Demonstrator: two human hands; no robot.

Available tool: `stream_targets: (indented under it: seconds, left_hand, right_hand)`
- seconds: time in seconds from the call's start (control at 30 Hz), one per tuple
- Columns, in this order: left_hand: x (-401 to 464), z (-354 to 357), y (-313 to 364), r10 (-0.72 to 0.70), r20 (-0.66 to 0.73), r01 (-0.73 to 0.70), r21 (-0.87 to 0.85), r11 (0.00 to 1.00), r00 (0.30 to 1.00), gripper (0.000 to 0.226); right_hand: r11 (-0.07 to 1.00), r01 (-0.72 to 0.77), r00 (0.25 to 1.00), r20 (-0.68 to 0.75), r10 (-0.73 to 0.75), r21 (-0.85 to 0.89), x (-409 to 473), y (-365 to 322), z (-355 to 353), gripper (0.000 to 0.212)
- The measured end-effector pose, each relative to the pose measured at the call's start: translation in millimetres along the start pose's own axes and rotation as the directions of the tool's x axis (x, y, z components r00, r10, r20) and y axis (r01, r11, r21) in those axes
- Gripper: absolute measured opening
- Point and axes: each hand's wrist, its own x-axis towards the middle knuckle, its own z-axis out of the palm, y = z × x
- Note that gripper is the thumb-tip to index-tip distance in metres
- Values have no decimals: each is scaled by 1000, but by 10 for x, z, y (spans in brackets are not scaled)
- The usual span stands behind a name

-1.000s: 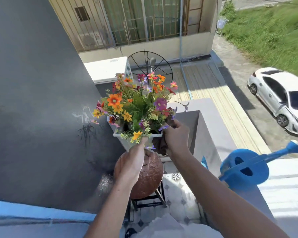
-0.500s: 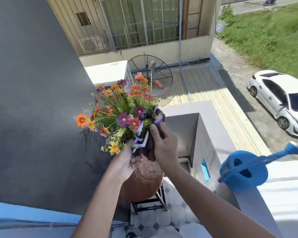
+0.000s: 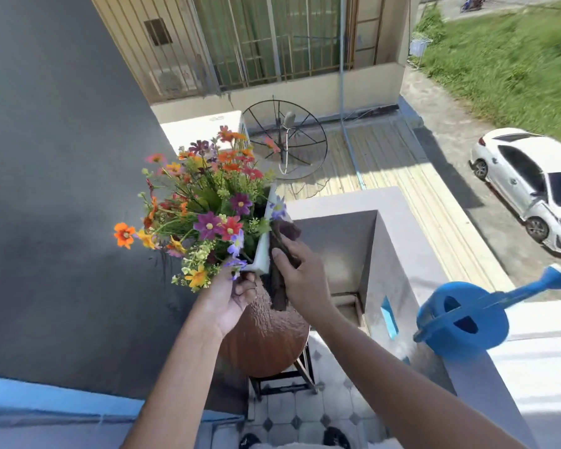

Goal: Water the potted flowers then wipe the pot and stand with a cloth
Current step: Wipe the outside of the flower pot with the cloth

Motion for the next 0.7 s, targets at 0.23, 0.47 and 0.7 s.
stream_targets:
  seconds: [0.23,0.47,0.7]
  left_hand:
    - [0,3,-105,47,22,-46,-35,998,999,31]
    - [-64,-33,12,4,16,-3,-96,995,1000,30]
    - [16,-10,-54,-2,-20,3,37,999,1000,32]
  right_hand:
    - [998,50,998,-51,-48,39,89,-245,75,34]
    - [981,-171,985,7,172,-89,52,174,-47,37]
    - [975,-44,998,-31,52,218,136,-279,99,26]
